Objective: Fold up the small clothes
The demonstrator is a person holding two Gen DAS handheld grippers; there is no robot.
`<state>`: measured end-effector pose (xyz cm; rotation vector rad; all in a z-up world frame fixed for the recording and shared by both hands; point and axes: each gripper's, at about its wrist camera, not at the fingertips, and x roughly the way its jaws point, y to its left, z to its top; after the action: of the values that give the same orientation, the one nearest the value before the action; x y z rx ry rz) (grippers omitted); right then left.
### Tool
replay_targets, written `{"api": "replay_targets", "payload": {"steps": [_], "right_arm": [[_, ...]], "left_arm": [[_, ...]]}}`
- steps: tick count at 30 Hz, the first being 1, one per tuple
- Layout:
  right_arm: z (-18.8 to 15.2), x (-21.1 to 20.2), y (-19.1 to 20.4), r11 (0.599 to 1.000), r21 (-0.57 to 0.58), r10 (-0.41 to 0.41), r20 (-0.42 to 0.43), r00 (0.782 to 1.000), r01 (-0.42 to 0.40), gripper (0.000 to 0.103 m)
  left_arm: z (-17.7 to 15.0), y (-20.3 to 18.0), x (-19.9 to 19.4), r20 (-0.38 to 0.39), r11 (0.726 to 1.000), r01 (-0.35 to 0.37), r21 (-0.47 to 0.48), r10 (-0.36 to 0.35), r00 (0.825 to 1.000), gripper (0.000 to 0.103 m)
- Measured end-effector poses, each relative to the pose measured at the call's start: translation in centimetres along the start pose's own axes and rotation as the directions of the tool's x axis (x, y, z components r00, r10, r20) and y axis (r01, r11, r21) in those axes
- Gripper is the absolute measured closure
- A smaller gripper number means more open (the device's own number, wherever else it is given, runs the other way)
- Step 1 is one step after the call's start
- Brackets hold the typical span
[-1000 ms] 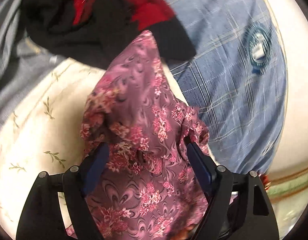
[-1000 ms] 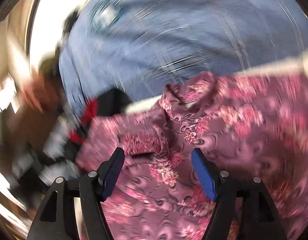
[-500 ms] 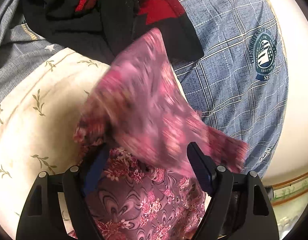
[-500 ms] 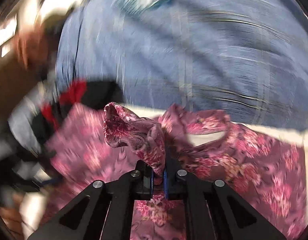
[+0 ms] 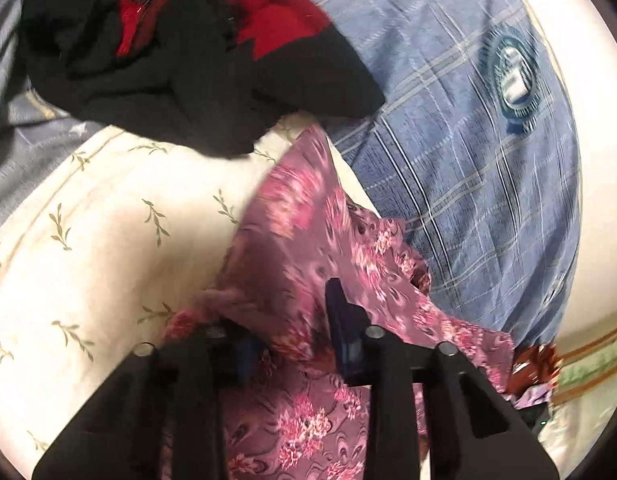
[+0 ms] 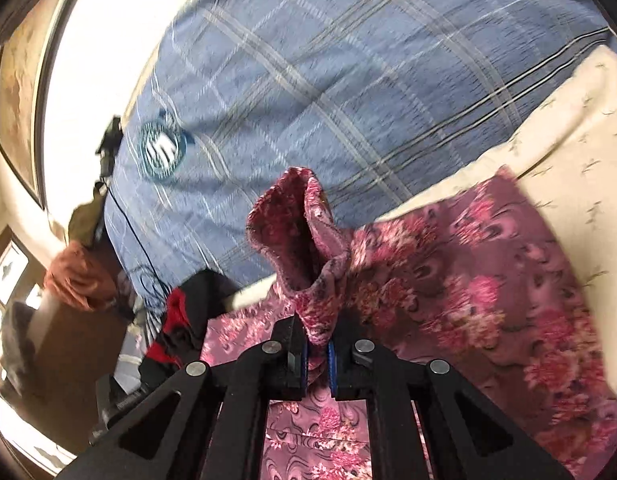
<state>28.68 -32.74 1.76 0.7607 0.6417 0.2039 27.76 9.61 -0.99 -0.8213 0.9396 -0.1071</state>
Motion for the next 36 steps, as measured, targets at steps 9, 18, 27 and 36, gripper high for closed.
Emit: {"api": "replay_targets", "payload": {"steps": [9,18,27,36], "right_arm": [[-0.8,-2.2,-8.4,0.972,0.173,-0.156,-0.021,0.988,0.157,0.096],[0.3,-4.2,-7.1,0.978,0.096,-0.186,0.014,0.982,0.184,0.095],[-0.4,-7.3,-9.0,0.958,0.137,-0.251,-0.036,0.967,0.253,0.082],[2.9,-5.1,-9.8,0.964,0.124,-0.231,-0.046,0.972,0.235,0.054]], "left_arm": [[-2.6,-1.7,2.3,-0.075,0.987,-0.098,0.125,0.108,0.991,0.083],[-2.5,-1.4,2.3,-0.086,0.987,-0.102,0.124,0.114,0.99,0.083],[-5.4,-1.7,-1.7,-0.247,0.986,-0.035,0.162,0.075,0.966,0.083],[3.0,-3.2,-2.3,-0.043,0.944,-0.15,0.295,0.17,0.985,0.026]]}}
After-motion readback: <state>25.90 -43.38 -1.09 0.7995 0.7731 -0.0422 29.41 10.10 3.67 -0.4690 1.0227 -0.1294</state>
